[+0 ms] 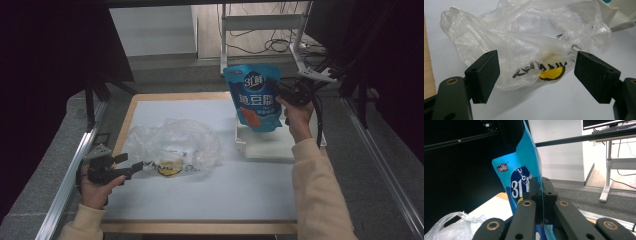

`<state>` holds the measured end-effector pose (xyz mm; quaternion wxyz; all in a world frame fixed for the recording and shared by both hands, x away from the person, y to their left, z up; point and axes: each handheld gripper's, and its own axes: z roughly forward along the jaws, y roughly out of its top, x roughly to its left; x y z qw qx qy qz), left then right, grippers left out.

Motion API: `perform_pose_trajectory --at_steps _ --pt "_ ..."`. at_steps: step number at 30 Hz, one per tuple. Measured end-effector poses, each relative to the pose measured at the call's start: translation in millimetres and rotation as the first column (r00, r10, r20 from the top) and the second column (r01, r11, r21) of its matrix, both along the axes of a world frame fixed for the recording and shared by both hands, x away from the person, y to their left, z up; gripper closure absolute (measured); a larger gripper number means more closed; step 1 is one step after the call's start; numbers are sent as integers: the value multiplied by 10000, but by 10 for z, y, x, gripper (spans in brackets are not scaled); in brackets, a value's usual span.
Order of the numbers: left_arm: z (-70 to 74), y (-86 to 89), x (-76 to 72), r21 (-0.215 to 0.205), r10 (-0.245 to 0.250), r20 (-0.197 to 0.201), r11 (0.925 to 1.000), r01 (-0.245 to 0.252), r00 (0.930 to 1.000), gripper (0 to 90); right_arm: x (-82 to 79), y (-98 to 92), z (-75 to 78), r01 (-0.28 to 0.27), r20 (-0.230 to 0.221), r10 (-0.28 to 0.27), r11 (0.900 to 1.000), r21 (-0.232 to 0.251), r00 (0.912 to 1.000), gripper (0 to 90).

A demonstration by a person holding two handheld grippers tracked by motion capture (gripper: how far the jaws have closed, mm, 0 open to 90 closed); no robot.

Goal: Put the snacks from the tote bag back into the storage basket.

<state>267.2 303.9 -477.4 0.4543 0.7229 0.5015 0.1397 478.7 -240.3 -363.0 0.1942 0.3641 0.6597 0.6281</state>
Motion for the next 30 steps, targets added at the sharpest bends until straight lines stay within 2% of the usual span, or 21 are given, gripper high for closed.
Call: perform_pose_trajectory --at_steps 9,16,27,30 --pt "-21 17 17 3 36 -63 10000 -36 10000 211 80 -35 -146 45 -128 -44 9999 132 9999 887" --pt "-30 21 22 9 48 -94 10000 -48 9999 211 141 -149 -233 160 -136 -156 9994 317 9998 883" --pt "-7 -9 12 62 -22 -23 10000 22 10000 210 127 -401 -269 660 -292 -660 9978 -36 9974 818" --pt "-5 -20 22 95 -59 -10 9999 59 10000 210 85 -439 -264 812 -176 -813 9966 -109 9965 798"
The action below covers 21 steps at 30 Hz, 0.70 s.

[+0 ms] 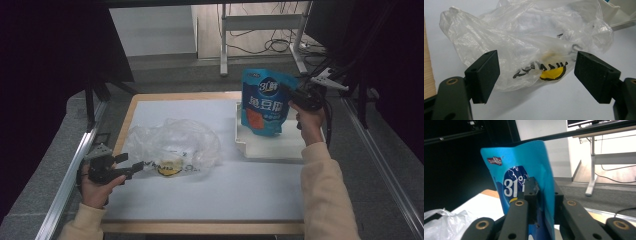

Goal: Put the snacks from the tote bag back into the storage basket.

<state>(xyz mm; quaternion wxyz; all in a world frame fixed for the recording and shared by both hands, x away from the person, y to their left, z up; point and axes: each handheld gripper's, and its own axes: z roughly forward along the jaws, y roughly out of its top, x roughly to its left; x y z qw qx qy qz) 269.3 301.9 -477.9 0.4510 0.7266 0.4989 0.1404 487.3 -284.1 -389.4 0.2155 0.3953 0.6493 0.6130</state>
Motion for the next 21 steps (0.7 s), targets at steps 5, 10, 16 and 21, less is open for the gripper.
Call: perform_pose_trajectory --at_steps 5,10,16,21 --pt "0 -14 -1 23 -44 -22 10000 44 10000 211 -51 -37 -16 89 -63 -91 9997 -215 9999 742" --pt "3 -21 -1 34 -83 30 10000 83 10000 210 -97 11 -11 371 -140 -382 9970 -685 9992 636" --pt "15 -29 19 13 -150 57 9999 150 9999 210 -158 42 27 570 -211 -589 9950 -817 9980 540" --pt "14 -50 30 8 -270 101 9996 270 9996 210 -235 30 26 877 -244 -904 9914 -967 9956 498"
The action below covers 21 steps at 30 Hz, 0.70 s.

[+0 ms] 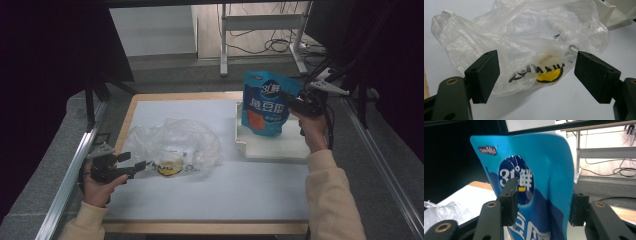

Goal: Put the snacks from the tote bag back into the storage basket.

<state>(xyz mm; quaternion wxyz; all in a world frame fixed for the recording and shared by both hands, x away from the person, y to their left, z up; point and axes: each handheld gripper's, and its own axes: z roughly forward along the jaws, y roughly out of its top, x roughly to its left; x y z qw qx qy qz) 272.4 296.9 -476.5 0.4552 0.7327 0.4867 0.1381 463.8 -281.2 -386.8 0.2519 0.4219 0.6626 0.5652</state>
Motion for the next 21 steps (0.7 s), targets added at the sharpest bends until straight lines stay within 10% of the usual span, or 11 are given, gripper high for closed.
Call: perform_pose_trajectory --at_steps 21 --pt "37 -71 -22 13 -253 193 9997 253 9995 210 -607 -262 -315 678 -716 -686 9976 -134 9951 412"
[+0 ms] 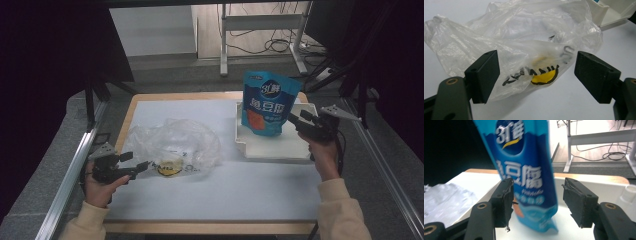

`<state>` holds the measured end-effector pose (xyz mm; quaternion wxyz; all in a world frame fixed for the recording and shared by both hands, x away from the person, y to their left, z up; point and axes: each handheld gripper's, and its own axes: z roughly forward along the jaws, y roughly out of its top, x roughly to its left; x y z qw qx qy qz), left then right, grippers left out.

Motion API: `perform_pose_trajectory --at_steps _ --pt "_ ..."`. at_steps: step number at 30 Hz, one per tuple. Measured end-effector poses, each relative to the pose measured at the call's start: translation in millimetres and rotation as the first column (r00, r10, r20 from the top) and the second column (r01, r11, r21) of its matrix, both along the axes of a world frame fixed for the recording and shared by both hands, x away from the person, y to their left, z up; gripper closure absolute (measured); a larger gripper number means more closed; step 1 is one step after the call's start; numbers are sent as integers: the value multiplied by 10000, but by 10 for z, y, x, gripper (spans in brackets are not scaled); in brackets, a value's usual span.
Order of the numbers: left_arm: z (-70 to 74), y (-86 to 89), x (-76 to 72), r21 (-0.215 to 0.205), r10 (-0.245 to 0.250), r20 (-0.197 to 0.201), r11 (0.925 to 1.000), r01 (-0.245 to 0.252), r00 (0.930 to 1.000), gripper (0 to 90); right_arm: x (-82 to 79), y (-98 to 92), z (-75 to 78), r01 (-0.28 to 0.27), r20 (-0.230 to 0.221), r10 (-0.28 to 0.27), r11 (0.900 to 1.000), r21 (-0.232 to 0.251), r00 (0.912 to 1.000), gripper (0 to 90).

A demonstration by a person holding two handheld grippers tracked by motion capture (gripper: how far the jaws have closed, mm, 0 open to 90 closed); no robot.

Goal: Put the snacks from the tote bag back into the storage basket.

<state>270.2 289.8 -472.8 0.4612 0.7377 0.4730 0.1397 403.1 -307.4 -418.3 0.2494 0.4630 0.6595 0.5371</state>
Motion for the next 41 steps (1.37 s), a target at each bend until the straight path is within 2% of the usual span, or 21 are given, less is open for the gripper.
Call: perform_pose_trajectory --at_steps 6,11,17,19,24,27,29,33,36,39,41 --pt "-2 -33 -14 18 -57 -33 10000 57 10000 209 -272 67 -60 -636 -59 636 9980 -21 9980 412" --pt "-23 -62 -5 88 -94 -93 9999 95 9999 209 -483 243 -151 -1431 -272 1424 9894 -258 9894 407" --pt "-33 -106 -26 105 -169 -121 9998 171 9998 209 -668 537 -314 -2347 -769 2301 9704 -568 9701 400" --pt "-36 -117 -38 140 -215 -102 9997 216 9997 209 -716 642 -359 -2681 -961 2616 9614 -621 9604 393" --pt "-42 -132 -54 188 -270 -89 9995 272 9996 209 -814 876 -451 -3323 -1100 3239 9407 -684 9397 380" --pt "-50 -149 -58 213 -268 -110 9994 270 9996 209 -830 964 -507 -3556 -1226 3448 9312 -799 9306 375" --pt "-50 -153 -60 232 -309 -85 9992 311 9995 209 -827 979 -524 -3570 -1235 3461 9306 -805 9300 375" --pt "-50 -148 -65 253 -296 -63 9992 298 9995 209 -824 933 -501 -3420 -1024 3345 9373 -669 9368 375" --pt "-49 -147 -73 258 -261 -53 9993 263 9996 209 -833 908 -492 -3350 -845 3287 9393 -749 9406 371" --pt "-49 -148 -80 254 -195 -35 9995 196 9998 209 -858 907 -496 -3385 -742 3324 9359 -976 9402 352" --pt "-50 -151 -83 263 -187 -30 9995 188 9998 208 -877 900 -499 -3491 -720 3433 9323 -951 9365 338"
